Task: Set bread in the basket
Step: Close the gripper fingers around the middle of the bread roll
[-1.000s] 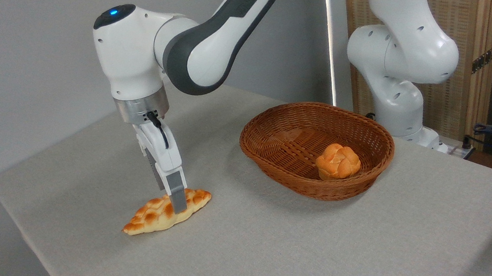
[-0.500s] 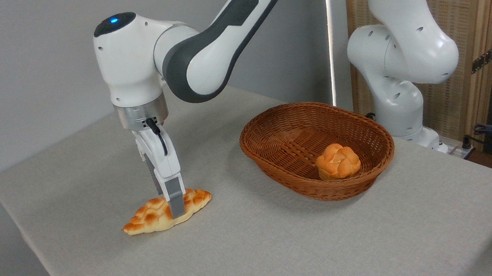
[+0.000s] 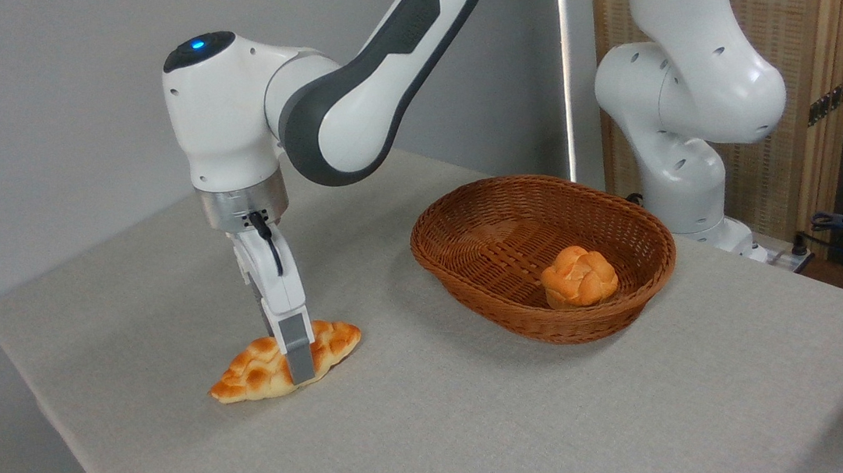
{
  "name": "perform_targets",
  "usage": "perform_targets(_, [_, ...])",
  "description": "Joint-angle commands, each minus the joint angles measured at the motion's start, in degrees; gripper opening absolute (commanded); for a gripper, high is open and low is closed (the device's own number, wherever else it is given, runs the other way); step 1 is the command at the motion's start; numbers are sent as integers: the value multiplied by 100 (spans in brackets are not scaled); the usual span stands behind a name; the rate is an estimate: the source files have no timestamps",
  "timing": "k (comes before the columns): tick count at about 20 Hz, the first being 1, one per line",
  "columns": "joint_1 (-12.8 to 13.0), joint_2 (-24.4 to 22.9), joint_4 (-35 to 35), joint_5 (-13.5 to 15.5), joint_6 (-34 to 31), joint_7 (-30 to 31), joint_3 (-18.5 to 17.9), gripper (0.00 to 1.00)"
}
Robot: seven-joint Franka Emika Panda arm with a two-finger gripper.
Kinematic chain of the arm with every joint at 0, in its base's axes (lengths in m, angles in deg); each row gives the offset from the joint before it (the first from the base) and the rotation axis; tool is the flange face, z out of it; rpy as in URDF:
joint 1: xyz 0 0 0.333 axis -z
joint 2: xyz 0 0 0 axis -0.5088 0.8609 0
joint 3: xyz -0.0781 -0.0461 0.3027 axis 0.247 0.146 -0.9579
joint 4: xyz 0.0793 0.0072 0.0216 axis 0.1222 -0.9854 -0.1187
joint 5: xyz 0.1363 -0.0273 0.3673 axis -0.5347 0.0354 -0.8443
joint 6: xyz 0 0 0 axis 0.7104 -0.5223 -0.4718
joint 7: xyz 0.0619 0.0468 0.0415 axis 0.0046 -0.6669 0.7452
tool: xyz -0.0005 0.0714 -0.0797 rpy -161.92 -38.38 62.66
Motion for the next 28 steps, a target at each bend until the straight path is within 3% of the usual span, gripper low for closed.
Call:
perform_targets(1, [10, 25, -51, -122, 196, -85, -2, 100])
perform_targets(8, [10, 87, -112, -122, 187, -76, -2, 99])
perform_targets(9, [10, 87, -121, -122, 187, -76, -2, 83])
perform_targets(10, [10, 87, -121, -113, 187, -76, -2, 50])
perform_targets(11, [10, 78, -113, -104, 187, -68, -2, 26])
perform_targets(12, [10, 78, -113, -104, 187, -76, -2, 21])
perform_targets(23, [1, -106, 10, 19, 91, 55, -2, 20])
perform_targets(25, [-25, -307, 211, 281, -511, 230, -11, 16])
perform_targets(28, [-61, -808, 415, 327, -1629, 223, -134, 18])
